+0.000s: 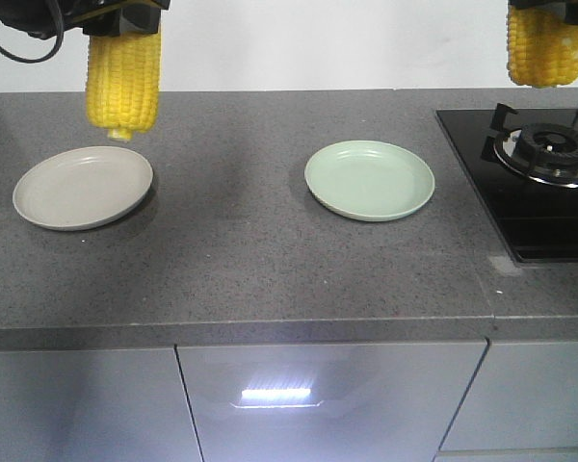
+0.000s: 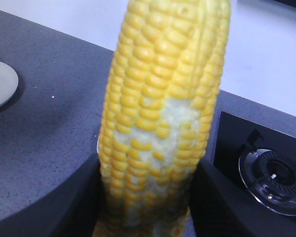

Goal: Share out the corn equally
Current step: 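Drive forward until the cream and green plates are in front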

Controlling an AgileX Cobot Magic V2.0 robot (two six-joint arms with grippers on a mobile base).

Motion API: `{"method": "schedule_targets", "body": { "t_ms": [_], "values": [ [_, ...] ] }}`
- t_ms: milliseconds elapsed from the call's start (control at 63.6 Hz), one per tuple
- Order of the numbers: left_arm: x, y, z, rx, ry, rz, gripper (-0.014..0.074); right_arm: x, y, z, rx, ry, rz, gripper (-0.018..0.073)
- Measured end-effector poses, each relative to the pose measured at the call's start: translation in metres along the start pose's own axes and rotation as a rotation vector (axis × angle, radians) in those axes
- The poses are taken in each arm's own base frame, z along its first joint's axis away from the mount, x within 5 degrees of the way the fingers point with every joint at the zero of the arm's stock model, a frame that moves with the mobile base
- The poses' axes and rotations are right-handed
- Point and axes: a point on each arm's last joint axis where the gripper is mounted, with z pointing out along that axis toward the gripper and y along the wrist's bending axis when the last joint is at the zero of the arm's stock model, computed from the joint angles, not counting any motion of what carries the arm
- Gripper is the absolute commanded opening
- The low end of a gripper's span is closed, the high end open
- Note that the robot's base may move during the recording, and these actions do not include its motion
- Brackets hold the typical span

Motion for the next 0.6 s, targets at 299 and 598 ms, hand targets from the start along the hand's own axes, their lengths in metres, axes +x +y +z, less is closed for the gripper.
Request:
{"method": "schedule_targets", "body": {
  "t_ms": [299, 598],
  "values": [
    [0.0, 0.0, 0.0, 0.0, 0.0, 0.0, -0.0006, 0.0, 0.0, 0.0, 0.0, 0.0, 0.0, -0.0005],
    [0.0, 0.0, 0.0, 0.0, 0.0, 0.0, -0.0006, 0.0, 0.0, 0.0, 0.0, 0.0, 0.0, -0.0005]
  ]
}}
